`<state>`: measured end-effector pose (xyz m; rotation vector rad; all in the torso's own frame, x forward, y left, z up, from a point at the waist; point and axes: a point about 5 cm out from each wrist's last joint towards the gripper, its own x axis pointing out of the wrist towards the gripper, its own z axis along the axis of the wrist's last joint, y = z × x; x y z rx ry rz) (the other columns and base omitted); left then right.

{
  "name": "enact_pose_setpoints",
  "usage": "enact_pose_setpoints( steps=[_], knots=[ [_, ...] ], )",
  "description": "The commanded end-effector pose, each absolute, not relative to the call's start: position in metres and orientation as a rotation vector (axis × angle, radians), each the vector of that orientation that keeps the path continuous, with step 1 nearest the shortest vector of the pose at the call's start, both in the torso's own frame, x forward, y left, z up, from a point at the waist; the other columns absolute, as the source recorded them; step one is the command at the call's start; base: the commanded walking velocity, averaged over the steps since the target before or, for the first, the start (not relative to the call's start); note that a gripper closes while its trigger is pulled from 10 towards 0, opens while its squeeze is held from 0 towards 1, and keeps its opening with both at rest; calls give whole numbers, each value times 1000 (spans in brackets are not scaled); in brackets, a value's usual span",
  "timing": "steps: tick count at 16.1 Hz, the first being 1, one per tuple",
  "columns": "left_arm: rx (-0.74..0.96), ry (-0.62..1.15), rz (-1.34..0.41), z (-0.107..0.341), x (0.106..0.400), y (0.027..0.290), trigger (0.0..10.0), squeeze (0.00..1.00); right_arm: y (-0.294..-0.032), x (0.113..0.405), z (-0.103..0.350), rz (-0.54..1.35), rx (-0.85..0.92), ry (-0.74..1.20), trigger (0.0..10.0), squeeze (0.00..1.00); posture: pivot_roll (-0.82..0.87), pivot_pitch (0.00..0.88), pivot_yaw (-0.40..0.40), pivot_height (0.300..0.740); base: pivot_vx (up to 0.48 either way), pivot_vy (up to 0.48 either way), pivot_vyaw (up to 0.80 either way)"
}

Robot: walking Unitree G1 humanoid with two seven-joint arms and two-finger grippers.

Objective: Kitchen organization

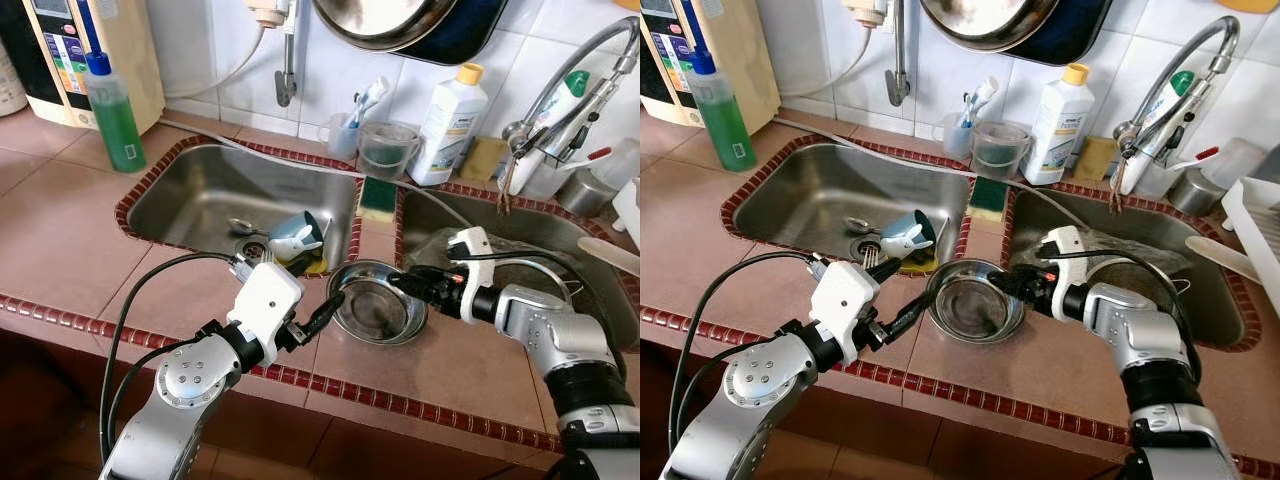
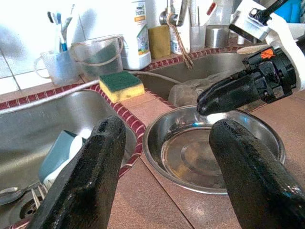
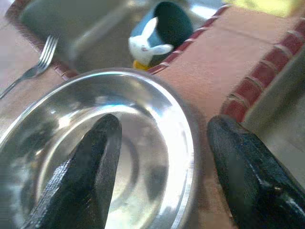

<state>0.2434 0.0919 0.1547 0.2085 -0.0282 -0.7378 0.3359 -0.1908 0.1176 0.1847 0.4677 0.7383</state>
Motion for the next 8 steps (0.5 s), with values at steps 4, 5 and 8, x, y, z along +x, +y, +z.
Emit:
enact_pose_setpoints(
  steps=[4,5,8],
  knots=[
    [211,-42,-745,157,242,88,10000,0,-192,333,111,769,145,509,10000,0,20,3,-138,732,0,0,0],
    [210,-42,-744,157,242,88,10000,0,-192,333,109,761,143,515,10000,0,20,3,-138,732,0,0,0],
    [207,-41,-740,157,241,88,10000,0,-192,335,103,732,160,533,10000,0,21,11,-139,732,0,0,0]
  ],
)
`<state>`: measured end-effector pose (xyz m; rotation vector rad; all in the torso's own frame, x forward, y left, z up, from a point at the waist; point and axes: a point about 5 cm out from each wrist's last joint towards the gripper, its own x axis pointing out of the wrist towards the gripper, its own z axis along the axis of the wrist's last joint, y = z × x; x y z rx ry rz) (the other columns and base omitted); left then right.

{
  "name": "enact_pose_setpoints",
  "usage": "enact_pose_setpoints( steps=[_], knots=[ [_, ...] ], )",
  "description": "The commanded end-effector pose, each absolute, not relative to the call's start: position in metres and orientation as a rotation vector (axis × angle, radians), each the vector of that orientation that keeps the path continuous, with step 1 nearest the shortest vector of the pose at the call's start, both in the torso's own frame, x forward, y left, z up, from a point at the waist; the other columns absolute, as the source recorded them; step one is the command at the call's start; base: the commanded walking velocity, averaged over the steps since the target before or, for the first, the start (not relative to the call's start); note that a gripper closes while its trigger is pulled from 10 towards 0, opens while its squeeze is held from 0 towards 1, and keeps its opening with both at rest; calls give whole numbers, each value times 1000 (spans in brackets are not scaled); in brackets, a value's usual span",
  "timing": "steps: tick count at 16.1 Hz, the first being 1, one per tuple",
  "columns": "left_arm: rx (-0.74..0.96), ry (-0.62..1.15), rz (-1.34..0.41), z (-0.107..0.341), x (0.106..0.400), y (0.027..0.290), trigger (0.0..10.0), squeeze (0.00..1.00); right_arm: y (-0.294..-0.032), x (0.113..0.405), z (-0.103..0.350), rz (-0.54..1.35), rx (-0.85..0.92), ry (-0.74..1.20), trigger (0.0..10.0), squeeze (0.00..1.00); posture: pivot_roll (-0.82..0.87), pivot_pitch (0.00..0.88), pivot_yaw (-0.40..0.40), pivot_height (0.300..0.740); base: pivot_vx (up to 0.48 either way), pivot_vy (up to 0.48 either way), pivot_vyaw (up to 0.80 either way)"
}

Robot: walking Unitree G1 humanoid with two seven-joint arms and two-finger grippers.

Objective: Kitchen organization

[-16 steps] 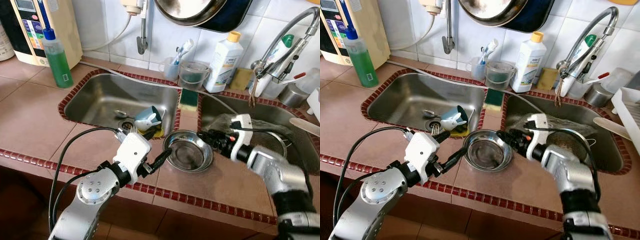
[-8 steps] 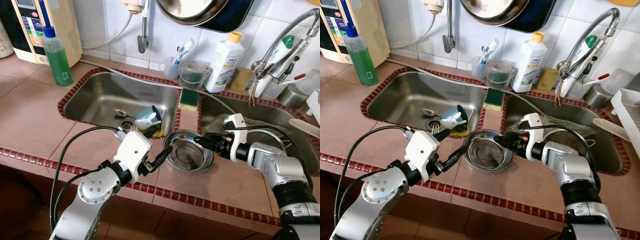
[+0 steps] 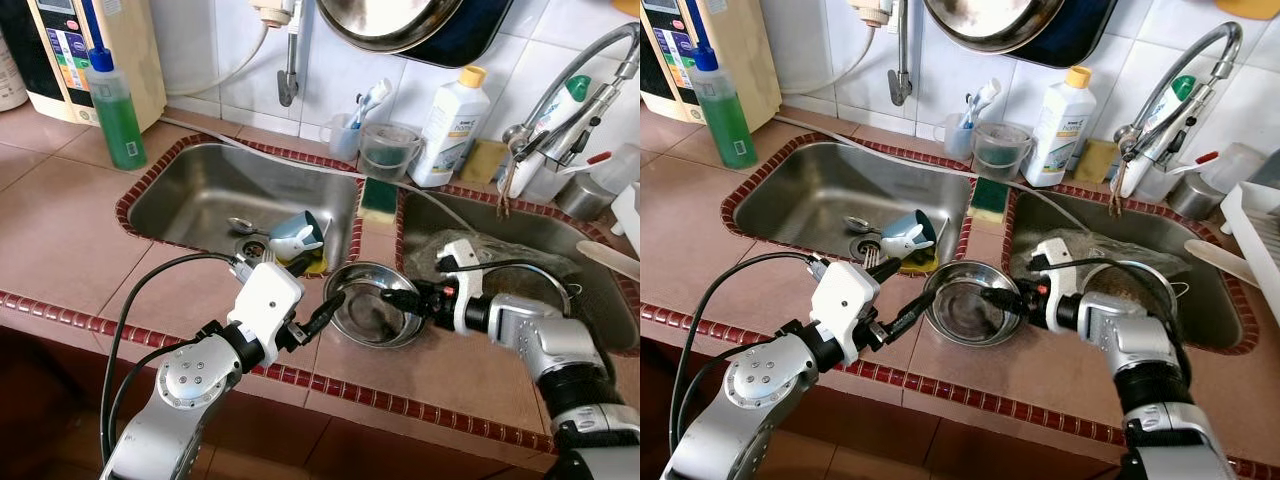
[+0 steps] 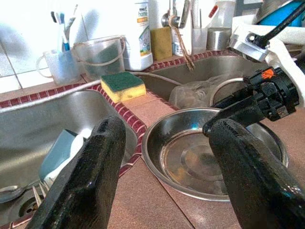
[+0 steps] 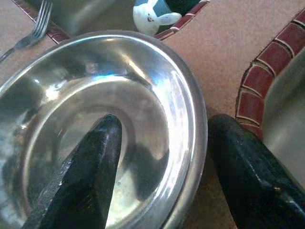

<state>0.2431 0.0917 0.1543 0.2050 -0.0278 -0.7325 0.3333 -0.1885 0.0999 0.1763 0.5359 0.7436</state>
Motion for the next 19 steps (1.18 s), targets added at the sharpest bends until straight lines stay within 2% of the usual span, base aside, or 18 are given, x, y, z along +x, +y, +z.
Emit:
enact_pose_setpoints(
  steps=[1,9,14,15,16,17,18,19],
  knots=[
    [206,-41,-738,157,241,88,10000,0,-192,336,101,710,162,537,10000,0,24,14,-139,732,0,0,0],
    [203,-41,-724,158,242,89,10000,0,-180,347,101,693,164,431,10000,0,26,22,-140,732,0,0,0],
    [204,-47,-721,159,243,89,10000,0,-165,346,91,716,165,447,10000,0,33,17,-140,732,0,0,0],
    [205,-48,-719,159,243,89,10000,0,-164,345,87,717,168,469,8118,0,37,17,-141,732,0,0,0],
    [205,-48,-719,159,243,90,10000,0,-164,344,86,716,171,479,8118,0,37,17,-141,732,0,0,0],
    [204,-48,-718,159,243,90,10000,0,-164,344,85,713,174,481,3961,0,37,17,-141,732,0,0,0],
    [204,-48,-718,159,243,90,10000,0,-164,344,85,712,175,481,3961,0,37,17,-141,732,0,0,0],
    [204,-48,-716,159,243,90,10000,0,-165,344,84,705,190,474,0,0,38,19,-143,732,0,0,0]
  ],
)
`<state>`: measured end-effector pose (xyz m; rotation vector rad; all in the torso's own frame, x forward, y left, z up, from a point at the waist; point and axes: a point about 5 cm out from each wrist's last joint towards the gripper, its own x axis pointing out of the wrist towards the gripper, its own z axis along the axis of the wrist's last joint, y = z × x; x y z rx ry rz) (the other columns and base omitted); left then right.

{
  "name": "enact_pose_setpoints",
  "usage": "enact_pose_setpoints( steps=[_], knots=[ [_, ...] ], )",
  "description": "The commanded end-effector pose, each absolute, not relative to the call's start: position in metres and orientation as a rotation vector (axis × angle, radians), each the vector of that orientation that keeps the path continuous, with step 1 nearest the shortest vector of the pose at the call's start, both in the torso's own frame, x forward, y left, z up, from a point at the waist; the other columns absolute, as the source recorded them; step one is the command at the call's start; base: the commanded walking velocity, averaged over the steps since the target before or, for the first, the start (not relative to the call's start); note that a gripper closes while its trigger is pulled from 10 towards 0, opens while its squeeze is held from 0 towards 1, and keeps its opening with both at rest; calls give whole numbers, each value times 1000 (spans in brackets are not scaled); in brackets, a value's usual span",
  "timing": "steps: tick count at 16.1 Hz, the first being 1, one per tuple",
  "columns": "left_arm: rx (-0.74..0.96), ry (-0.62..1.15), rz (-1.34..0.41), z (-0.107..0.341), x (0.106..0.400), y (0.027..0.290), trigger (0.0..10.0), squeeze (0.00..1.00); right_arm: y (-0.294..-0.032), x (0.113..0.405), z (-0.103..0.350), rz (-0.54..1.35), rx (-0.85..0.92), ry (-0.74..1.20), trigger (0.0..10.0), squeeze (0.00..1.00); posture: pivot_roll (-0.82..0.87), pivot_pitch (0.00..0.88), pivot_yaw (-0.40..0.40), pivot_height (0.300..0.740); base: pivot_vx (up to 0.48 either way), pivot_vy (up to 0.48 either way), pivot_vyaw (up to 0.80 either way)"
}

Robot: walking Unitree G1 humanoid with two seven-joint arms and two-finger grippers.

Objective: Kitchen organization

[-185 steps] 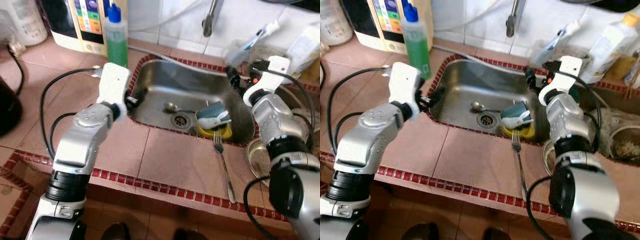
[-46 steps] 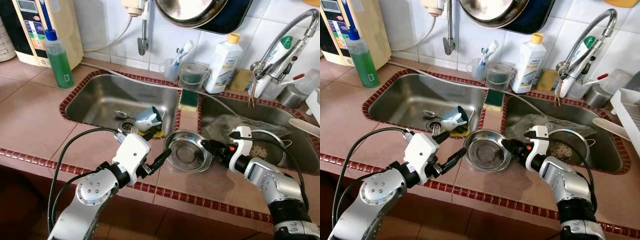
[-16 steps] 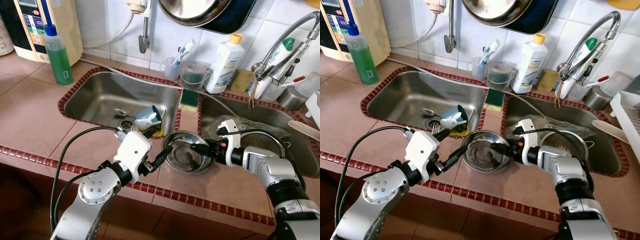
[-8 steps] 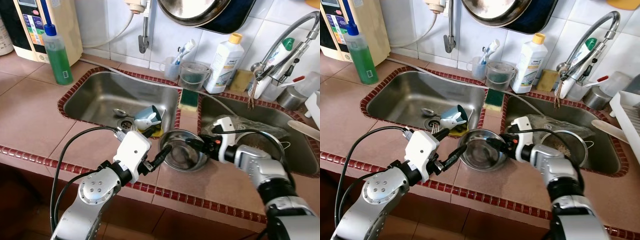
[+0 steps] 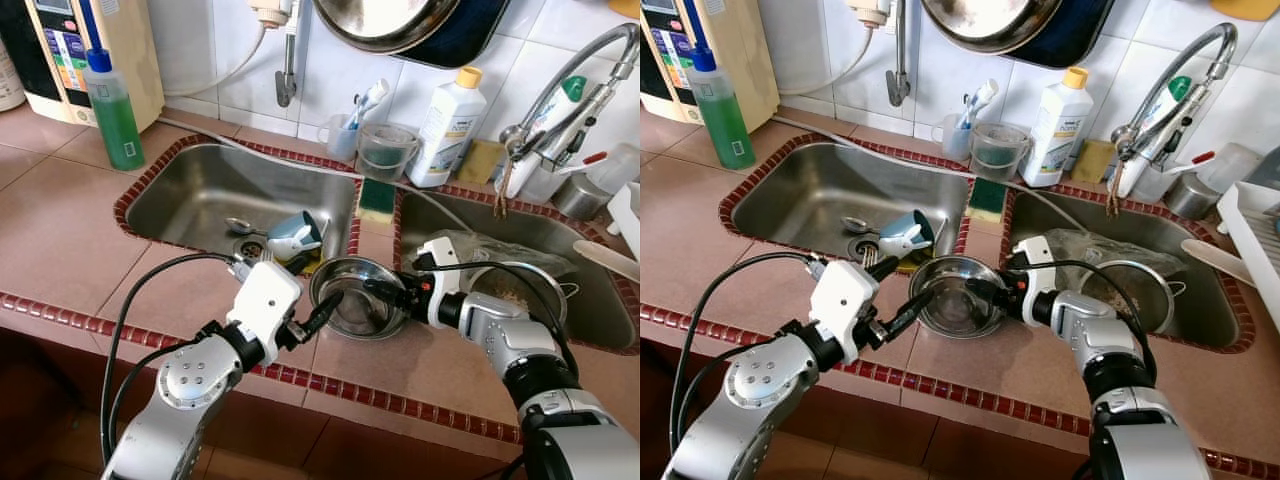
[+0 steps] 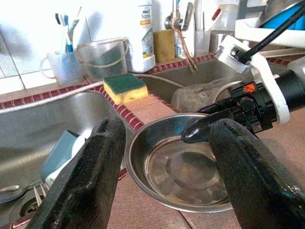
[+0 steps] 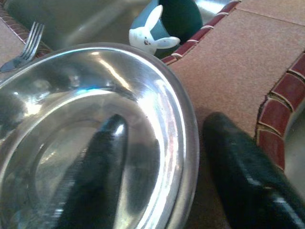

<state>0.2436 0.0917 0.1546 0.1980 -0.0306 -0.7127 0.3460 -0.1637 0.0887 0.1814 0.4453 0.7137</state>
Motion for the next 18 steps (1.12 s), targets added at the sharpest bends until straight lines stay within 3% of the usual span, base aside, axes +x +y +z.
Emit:
enact_pose_setpoints(
  steps=[1,18],
  knots=[
    [203,-48,-716,159,243,89,10000,0,-166,344,83,699,199,475,0,0,37,19,-143,732,0,0,0],
    [222,-18,-759,154,238,86,10000,0,-177,346,85,677,211,470,0,0,38,16,-145,732,0,0,0]
  ],
)
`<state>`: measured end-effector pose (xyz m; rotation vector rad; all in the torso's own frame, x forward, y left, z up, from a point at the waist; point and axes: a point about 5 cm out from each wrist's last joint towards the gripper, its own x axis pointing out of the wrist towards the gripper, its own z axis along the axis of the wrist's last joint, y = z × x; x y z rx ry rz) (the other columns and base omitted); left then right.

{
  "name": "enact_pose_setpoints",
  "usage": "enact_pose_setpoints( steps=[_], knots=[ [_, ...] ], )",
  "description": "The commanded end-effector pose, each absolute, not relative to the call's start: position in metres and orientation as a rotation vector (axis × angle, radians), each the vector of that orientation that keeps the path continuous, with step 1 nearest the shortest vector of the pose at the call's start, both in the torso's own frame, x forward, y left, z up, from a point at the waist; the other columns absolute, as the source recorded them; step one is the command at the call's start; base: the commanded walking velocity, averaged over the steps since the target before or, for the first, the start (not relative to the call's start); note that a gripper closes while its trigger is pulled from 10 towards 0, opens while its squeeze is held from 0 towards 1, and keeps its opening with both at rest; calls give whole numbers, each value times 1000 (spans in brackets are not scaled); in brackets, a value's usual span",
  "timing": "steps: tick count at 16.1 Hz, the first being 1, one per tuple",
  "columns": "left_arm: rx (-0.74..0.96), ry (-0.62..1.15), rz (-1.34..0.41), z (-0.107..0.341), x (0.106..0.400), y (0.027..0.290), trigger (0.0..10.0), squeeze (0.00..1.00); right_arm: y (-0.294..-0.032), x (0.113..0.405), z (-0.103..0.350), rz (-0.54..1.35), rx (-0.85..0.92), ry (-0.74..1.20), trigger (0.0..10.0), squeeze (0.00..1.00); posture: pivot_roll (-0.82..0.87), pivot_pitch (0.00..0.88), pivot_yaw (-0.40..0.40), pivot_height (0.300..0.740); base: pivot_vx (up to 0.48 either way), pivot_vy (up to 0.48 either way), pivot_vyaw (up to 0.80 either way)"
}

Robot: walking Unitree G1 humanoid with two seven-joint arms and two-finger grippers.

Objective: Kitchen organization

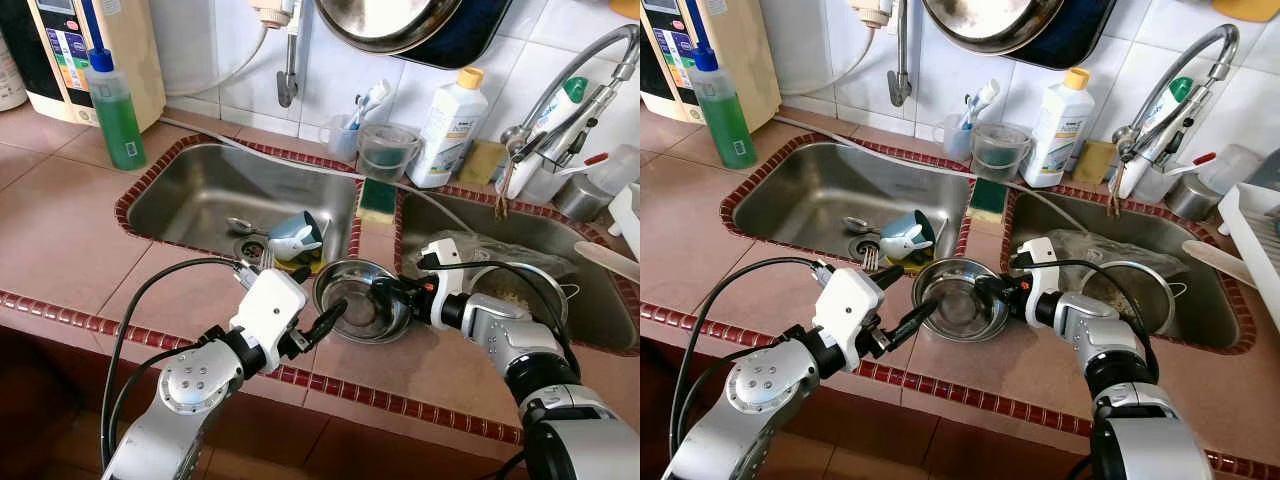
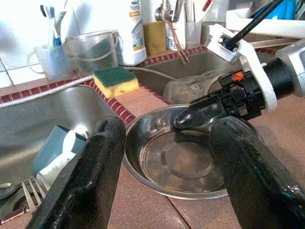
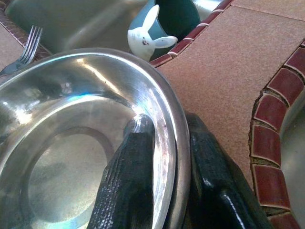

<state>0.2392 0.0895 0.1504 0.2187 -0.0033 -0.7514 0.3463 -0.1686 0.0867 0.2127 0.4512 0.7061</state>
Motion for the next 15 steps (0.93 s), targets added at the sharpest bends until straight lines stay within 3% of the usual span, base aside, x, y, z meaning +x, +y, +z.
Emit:
enact_pose_setpoints(
  steps=[1,9,13,15],
  knots=[
    [221,-19,-758,154,238,86,10000,0,-178,347,86,676,219,466,0,0,38,16,-145,732,0,0,0],
    [229,-19,-765,153,238,86,10000,0,-190,354,118,683,540,224,0,0,40,0,-141,732,0,0,0],
    [218,-40,-743,157,243,89,10000,0,-201,352,124,643,562,141,0,0,40,0,-138,732,0,0,0],
    [211,-82,-601,163,257,101,10000,0,-202,345,128,671,526,84,0,0,38,0,-133,732,0,0,0]
  ],
)
